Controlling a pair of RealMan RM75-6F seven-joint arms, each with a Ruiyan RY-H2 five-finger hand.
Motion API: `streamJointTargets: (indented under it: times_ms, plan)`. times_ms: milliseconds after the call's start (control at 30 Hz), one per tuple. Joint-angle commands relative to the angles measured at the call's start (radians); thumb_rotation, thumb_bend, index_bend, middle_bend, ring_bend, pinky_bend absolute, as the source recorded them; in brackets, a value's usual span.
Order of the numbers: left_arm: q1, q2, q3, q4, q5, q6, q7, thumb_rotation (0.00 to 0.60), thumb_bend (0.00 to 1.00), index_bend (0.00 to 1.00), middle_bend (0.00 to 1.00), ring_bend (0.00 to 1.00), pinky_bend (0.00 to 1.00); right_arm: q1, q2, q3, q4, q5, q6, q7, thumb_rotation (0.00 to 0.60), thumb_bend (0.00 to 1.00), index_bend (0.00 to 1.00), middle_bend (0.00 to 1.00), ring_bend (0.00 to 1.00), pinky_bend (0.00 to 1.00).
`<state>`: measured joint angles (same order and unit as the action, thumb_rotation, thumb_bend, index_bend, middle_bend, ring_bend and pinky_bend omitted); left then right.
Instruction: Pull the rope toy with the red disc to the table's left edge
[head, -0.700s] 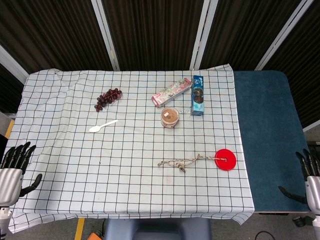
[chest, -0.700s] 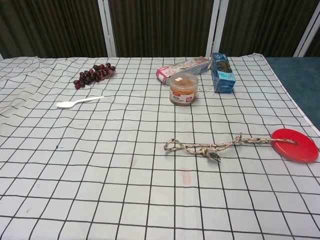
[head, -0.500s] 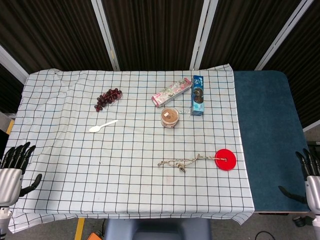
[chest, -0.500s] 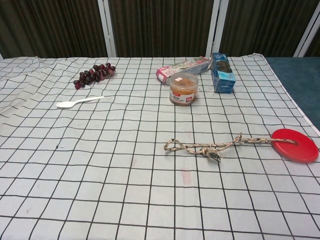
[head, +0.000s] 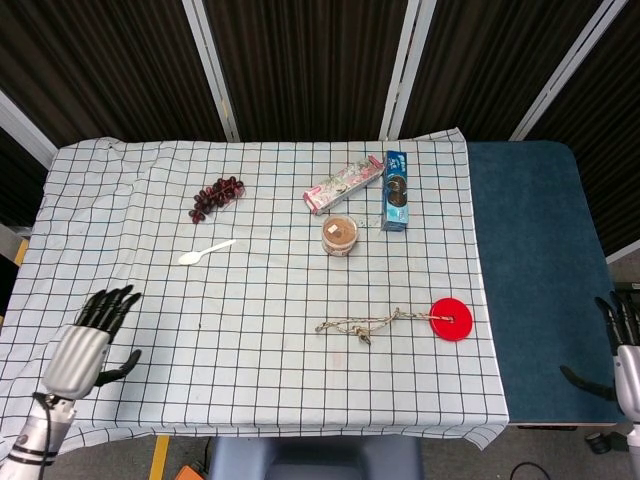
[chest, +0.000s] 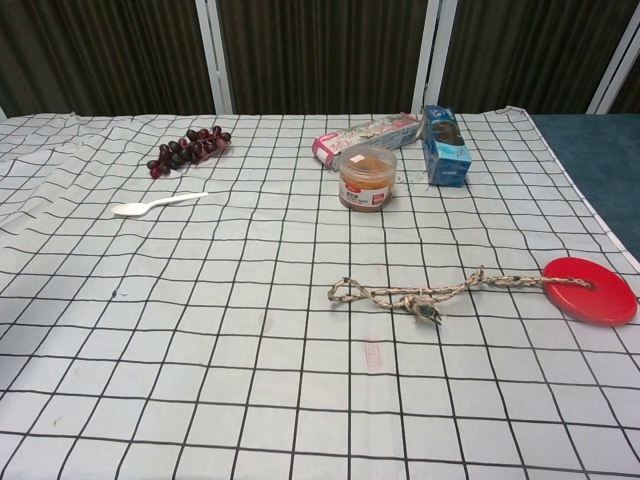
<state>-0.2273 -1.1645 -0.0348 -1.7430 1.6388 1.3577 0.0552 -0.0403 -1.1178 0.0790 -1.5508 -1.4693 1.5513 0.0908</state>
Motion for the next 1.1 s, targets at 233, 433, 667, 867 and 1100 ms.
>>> streamJointTargets:
  times_ms: [233, 433, 667, 867, 1100]
  plan:
    - [-0.211, -0.236, -0.086, -0.034, -0.093, -0.253, 0.087, 0.6, 0.36, 0.0, 0.0, 0.0, 0.0, -0.001, -0.007, -0.005, 0.045, -0.006, 0.001, 0.052, 0.6, 0.11, 0.0, 0.0, 0.0, 0.0]
    - [-0.333, -0.412, -0.139, 0.055, -0.223, -0.394, 0.162, 0.6, 0.36, 0.0, 0.0, 0.0, 0.0, -0.018, -0.012, -0.005, 0.085, 0.017, 0.004, 0.096, 0.6, 0.11, 0.0, 0.0, 0.0, 0.0]
    - [-0.424, -0.541, -0.179, 0.142, -0.332, -0.466, 0.198, 0.6, 0.36, 0.0, 0.0, 0.0, 0.0, -0.025, -0.022, -0.002, 0.12, 0.037, -0.004, 0.131, 0.6, 0.11, 0.0, 0.0, 0.0, 0.0]
    - [-0.492, -0.609, -0.197, 0.219, -0.403, -0.512, 0.237, 0.6, 0.36, 0.0, 0.0, 0.0, 0.0, -0.029, -0.032, -0.002, 0.141, 0.042, -0.008, 0.146, 0.6, 0.11, 0.0, 0.0, 0.0, 0.0]
    - [-0.549, -0.685, -0.212, 0.33, -0.471, -0.532, 0.254, 0.6, 0.36, 0.04, 0.0, 0.0, 0.0, -0.035, -0.033, 0.004, 0.157, 0.057, -0.011, 0.161, 0.6, 0.11, 0.0, 0.0, 0.0, 0.0]
